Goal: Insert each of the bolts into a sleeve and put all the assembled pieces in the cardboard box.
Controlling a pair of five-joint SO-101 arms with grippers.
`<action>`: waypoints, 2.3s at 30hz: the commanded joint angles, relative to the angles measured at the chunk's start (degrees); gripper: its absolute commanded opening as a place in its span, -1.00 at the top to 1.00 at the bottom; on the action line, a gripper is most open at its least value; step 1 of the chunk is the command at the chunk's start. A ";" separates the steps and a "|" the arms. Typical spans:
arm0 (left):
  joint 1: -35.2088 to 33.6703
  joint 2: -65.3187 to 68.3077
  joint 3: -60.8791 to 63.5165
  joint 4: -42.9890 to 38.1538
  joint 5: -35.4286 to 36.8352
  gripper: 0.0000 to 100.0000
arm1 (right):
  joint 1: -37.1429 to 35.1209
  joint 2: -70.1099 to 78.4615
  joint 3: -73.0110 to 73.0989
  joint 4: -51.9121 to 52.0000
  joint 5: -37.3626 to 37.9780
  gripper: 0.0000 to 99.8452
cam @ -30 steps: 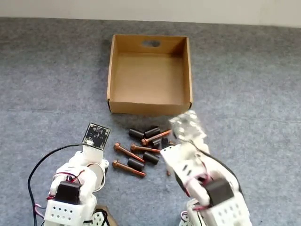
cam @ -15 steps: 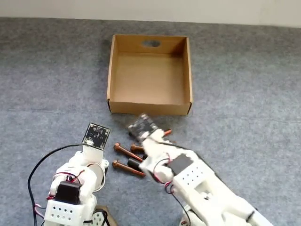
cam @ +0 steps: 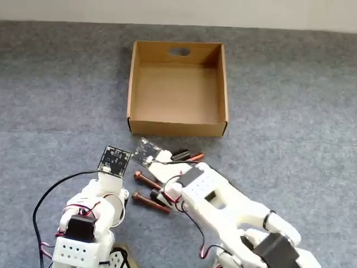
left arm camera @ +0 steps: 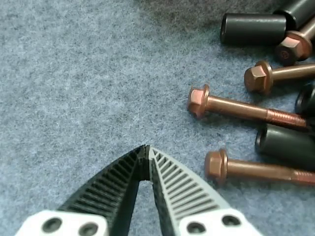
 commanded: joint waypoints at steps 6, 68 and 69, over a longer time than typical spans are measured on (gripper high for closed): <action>0.92 -0.48 1.01 0.26 -0.09 0.98 | 3.12 8.48 -6.02 -0.48 0.79 0.77; 0.92 -0.48 1.01 0.26 -0.09 0.98 | 23.78 -35.56 0.40 17.19 -0.26 0.99; 0.92 -0.48 1.01 0.26 -0.09 0.98 | 25.27 -38.37 0.57 18.33 -1.67 0.99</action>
